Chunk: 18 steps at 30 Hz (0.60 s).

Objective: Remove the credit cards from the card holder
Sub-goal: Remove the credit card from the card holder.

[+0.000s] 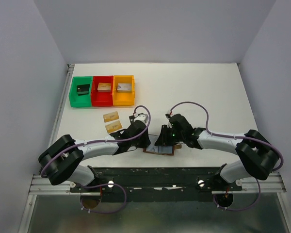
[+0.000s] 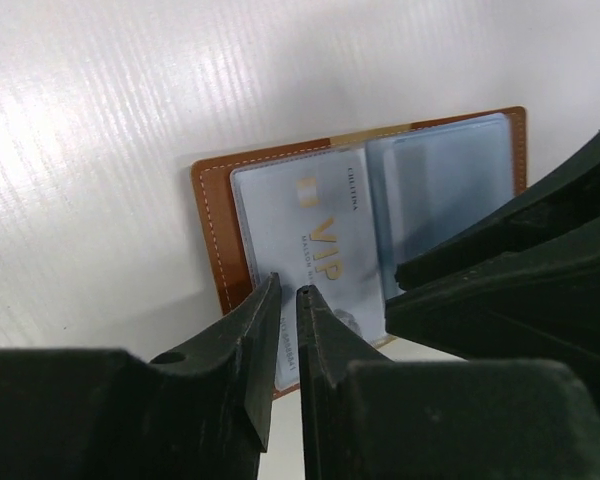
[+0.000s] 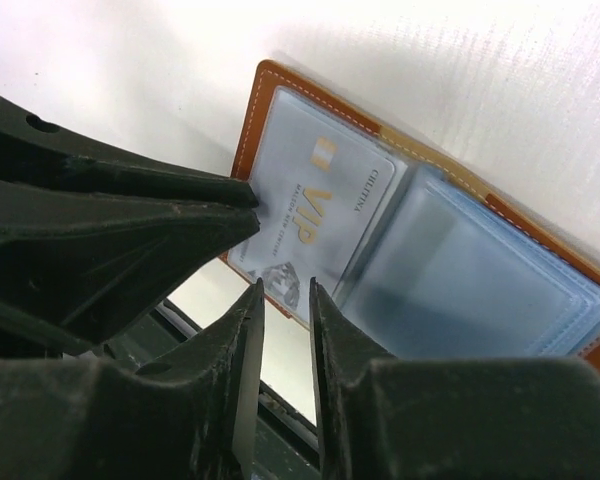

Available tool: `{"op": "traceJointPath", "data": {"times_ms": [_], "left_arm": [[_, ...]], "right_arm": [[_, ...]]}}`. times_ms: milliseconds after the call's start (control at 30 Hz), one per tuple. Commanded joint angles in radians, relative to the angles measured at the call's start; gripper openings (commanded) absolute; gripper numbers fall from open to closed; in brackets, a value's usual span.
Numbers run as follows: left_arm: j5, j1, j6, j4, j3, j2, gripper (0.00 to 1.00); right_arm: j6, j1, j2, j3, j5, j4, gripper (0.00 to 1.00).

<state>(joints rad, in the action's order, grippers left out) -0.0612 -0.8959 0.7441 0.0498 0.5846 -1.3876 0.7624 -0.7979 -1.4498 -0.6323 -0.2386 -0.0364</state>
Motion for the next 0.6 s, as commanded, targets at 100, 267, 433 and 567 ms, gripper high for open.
{"op": "traceJointPath", "data": {"times_ms": [100, 267, 433, 567], "left_arm": [[-0.058, 0.005, 0.017, -0.021, -0.022, -0.03, 0.26], [-0.065, 0.003, 0.024, -0.018, -0.035, -0.028, 0.26], [-0.068, 0.006, 0.031, -0.019, -0.049, -0.024, 0.26], [-0.066, 0.005, 0.032, -0.016, -0.055, -0.025, 0.26]], "right_arm": [[0.017, 0.023, -0.02, 0.049, -0.016, -0.06, 0.35], [0.02, 0.032, -0.044, 0.066, -0.027, -0.092, 0.37], [0.023, 0.051, -0.063, 0.085, -0.036, -0.115, 0.37], [0.031, 0.052, -0.034, 0.094, -0.036, -0.125, 0.37]]}}
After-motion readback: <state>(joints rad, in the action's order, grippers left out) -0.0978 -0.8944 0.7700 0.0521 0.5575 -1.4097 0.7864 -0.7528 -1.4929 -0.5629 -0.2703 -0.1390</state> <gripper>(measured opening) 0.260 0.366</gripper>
